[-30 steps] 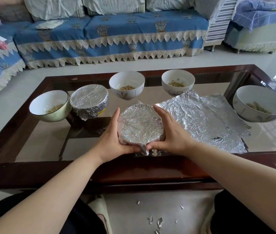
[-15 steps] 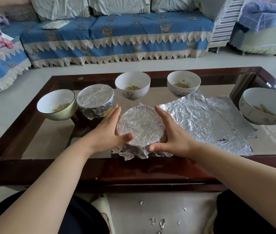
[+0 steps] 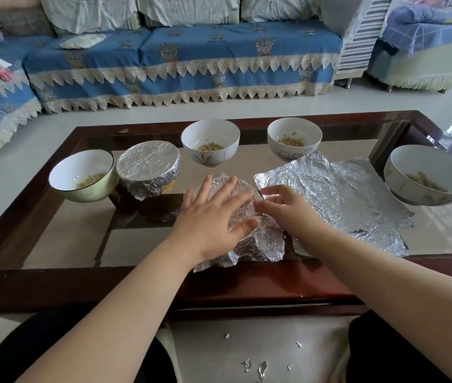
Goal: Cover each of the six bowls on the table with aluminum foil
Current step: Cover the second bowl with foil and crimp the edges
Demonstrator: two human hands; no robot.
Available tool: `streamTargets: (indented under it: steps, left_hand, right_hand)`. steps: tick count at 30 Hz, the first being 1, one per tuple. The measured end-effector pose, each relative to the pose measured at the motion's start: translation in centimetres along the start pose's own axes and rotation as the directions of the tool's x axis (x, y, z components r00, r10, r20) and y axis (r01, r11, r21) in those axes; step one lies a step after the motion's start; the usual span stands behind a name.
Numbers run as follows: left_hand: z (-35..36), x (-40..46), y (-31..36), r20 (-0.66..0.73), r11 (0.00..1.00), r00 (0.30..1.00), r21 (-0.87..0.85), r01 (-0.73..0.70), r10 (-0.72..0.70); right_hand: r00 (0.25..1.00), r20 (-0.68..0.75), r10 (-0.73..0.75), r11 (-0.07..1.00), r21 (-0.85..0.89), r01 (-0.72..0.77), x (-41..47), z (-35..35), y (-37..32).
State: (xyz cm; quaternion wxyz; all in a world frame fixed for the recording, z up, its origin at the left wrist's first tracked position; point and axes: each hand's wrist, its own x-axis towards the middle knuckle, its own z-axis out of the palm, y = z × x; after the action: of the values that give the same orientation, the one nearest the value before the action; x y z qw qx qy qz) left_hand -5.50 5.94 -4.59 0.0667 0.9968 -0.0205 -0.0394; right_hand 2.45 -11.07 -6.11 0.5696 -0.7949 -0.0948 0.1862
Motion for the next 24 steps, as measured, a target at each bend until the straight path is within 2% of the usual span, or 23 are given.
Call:
streamTargets:
  steps: [4, 7, 10, 18, 22, 24]
  left_hand:
    - [0.2, -0.1, -0.1, 0.018, 1.0, 1.0, 0.029, 0.004, -0.005]
    - [0.1, -0.1, -0.2, 0.025, 0.999, 1.0, 0.04, 0.003, -0.004]
    - [0.0, -0.1, -0.1, 0.038, 0.999, 0.999, 0.043, 0.007, -0.009]
    - [0.2, 0.1, -0.2, 0.029, 0.999, 1.0, 0.038, 0.01, -0.011]
    - [0.1, 0.1, -0.1, 0.039, 0.999, 0.999, 0.044, 0.014, -0.016]
    - [0.0, 0.0, 0.0, 0.043, 0.999, 0.999, 0.045, 0.017, -0.019]
  right_hand:
    - [0.97, 0.116, 0.214, 0.976, 0.012, -0.217, 0.4, -0.2, -0.3]
    - [0.936, 0.255, 0.244, 0.919, 0.247, -0.307, 0.5, -0.5, -0.3]
    - [0.921, 0.307, 0.241, 0.832, 0.423, -0.358, 0.4, -0.8, -0.5]
    - [0.948, 0.233, 0.217, 0.761, 0.567, -0.314, -0.1, -0.3, -0.9]
    - [0.962, 0.159, 0.22, 0.787, 0.553, -0.271, -0.5, 0.1, -1.2]
    - [0.959, 0.158, 0.235, 0.759, 0.587, -0.283, -0.7, 0.3, -1.1]
